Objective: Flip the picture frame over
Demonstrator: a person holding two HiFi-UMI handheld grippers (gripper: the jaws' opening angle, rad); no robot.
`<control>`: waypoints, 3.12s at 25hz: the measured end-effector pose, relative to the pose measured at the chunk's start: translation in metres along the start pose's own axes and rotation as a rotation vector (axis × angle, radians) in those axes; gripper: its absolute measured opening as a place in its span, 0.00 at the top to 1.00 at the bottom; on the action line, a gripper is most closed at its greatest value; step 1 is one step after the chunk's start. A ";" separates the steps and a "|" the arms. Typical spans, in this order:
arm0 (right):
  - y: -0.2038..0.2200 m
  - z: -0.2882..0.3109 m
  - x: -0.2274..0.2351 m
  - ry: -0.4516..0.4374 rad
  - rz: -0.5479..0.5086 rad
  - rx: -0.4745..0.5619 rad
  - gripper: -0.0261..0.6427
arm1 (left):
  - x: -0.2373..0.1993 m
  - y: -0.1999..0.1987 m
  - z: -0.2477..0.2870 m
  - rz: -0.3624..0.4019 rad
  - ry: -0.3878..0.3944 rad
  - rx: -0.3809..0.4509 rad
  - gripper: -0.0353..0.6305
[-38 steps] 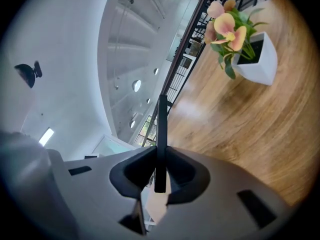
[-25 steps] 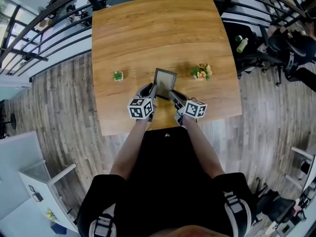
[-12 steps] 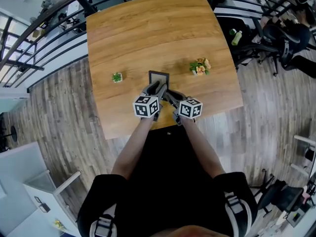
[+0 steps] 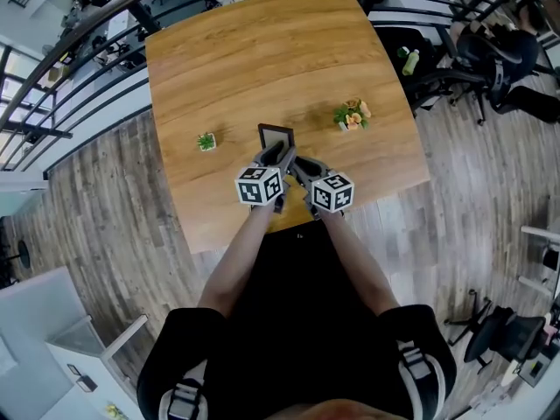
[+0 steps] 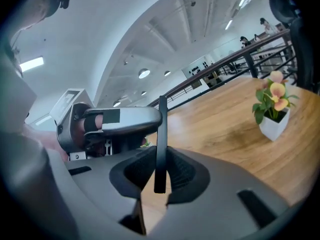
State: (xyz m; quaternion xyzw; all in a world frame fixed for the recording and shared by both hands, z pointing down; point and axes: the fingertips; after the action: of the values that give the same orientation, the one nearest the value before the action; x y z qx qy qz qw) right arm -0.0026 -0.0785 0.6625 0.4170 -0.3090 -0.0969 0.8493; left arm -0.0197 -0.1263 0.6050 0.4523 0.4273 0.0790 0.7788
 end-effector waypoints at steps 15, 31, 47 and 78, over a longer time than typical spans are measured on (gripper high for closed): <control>-0.009 0.000 -0.011 0.014 -0.204 0.024 0.83 | -0.007 -0.006 0.002 -0.067 -0.009 0.035 0.70; -0.003 0.009 -0.015 0.034 -0.357 -0.007 0.83 | -0.028 -0.001 -0.002 -0.110 -0.079 0.024 0.73; 0.001 0.013 -0.013 0.051 -0.467 -0.047 0.83 | -0.042 0.006 -0.004 -0.246 -0.075 0.034 0.77; -0.015 0.011 0.014 -0.029 -0.345 -0.063 0.81 | -0.058 0.006 -0.034 -0.191 -0.027 -0.002 0.83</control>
State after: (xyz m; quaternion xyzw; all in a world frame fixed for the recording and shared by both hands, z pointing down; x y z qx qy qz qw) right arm 0.0033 -0.1009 0.6626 0.4353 -0.2422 -0.2568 0.8282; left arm -0.0795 -0.1308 0.6371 0.4099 0.4579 -0.0011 0.7889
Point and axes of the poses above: the fingertips, and each gripper's own axes: z forward along the fingers, x to its right, y out of its underside, and after that the axes turned 11 degrees about y, right-handed
